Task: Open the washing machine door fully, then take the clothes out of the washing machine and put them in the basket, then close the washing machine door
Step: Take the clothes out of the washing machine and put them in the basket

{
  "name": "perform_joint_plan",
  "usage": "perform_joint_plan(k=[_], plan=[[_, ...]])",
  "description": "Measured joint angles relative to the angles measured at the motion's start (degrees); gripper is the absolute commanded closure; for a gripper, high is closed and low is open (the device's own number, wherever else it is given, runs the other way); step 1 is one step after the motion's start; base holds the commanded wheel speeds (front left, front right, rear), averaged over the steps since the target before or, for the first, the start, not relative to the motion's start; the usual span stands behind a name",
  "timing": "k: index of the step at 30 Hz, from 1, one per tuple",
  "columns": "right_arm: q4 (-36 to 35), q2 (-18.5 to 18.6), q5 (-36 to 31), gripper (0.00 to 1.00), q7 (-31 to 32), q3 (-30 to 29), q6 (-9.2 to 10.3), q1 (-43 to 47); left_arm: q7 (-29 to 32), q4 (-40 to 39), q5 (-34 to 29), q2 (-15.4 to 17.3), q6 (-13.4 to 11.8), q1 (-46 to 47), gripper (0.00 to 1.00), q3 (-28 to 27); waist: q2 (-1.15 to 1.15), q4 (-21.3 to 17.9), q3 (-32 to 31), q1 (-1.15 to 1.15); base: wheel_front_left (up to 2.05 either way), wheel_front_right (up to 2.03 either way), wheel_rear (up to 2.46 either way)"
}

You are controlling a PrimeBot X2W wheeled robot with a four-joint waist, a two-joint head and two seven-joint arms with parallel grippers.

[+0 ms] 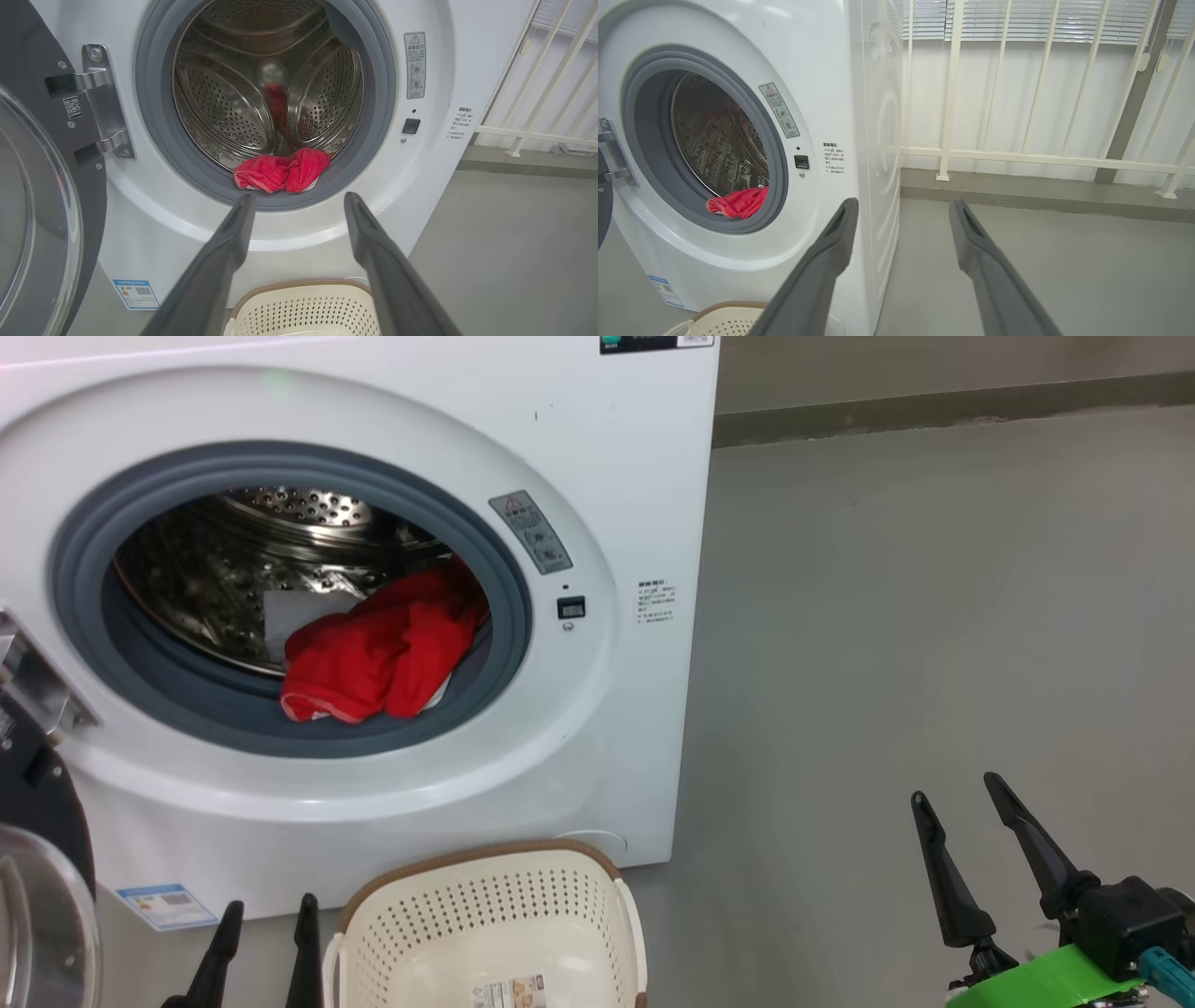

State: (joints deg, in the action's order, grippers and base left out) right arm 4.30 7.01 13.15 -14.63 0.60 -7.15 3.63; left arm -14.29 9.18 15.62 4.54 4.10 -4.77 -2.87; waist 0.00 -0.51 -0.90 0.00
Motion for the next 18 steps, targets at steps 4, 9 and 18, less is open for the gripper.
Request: perform_joint_plan(k=[4, 9, 18], plan=[[0.01, 0.01, 0.0, 0.0, 0.0, 0.03, 0.0, -0.01, 0.0, -0.04, -0.01, -0.02, 0.0, 0.0, 0.0, -0.04, 0.0, -0.04, 0.17, 0.0, 0.71, -0.71, 0.0], [0.03, 0.11, 0.45, 0.0, 0.0, 0.11, 0.0, -0.01, 0.0, -0.1, -0.01, -0.18, -0.03, -0.01, 0.0, -0.08, 0.0, -0.07, 0.22, 0.0, 0.14, -0.14, 0.0], [0.18, 0.15, 0.45, 0.0, 0.0, 0.18, 0.0, 0.0, 0.0, -1.81, -0.45, -0.47, -0.04, -0.02, 0.0, -0.13, 0.0, 0.03, 0.49, 0.0, 0.0, 0.0, 0.0]])
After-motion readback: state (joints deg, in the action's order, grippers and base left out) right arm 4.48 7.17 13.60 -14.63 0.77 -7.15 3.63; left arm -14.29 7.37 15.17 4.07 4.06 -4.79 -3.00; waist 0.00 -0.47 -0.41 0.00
